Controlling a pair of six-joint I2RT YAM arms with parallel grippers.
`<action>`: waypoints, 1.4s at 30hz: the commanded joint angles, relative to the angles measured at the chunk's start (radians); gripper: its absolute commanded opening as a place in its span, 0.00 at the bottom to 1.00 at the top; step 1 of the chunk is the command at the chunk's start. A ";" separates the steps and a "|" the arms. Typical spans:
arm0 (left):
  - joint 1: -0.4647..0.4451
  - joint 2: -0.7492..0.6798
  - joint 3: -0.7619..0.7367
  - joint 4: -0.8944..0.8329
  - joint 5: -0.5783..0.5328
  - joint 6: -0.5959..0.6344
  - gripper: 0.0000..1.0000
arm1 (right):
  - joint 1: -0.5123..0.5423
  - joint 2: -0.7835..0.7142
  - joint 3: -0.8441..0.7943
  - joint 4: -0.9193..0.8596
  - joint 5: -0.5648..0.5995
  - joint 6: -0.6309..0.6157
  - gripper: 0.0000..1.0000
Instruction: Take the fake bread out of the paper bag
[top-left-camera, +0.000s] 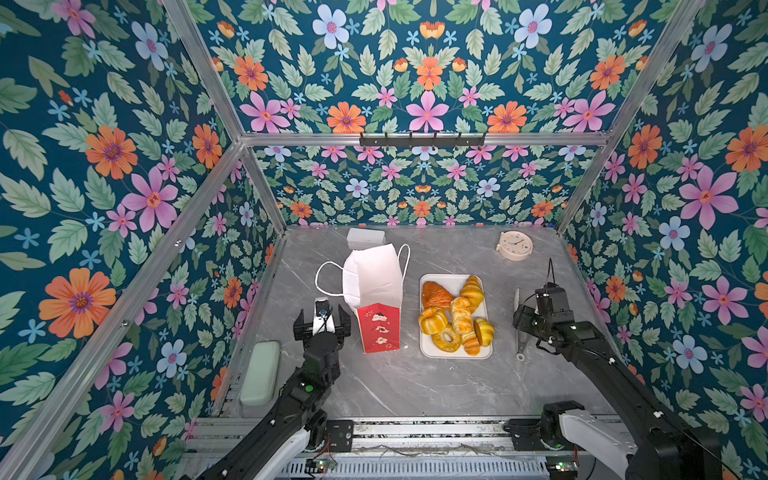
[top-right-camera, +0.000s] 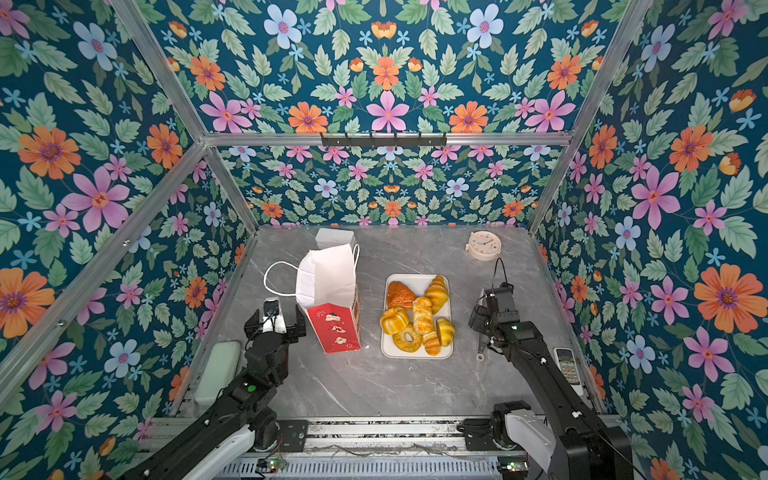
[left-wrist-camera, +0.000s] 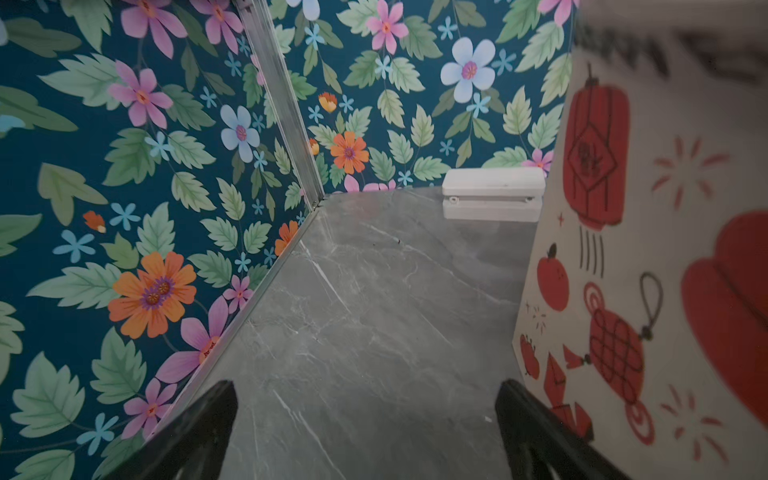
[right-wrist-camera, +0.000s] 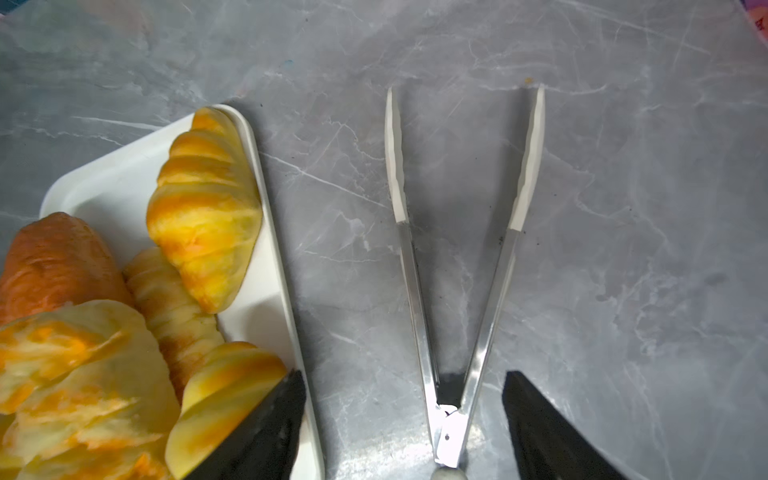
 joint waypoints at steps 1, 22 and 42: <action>0.018 0.124 -0.048 0.395 0.045 0.052 1.00 | 0.001 -0.054 -0.019 0.054 0.022 -0.049 0.83; 0.508 0.906 0.049 0.965 0.624 -0.072 1.00 | 0.001 0.017 -0.254 0.814 0.255 -0.348 0.99; 0.510 0.928 0.121 0.873 0.665 -0.060 1.00 | -0.139 0.477 -0.345 1.401 0.059 -0.361 0.99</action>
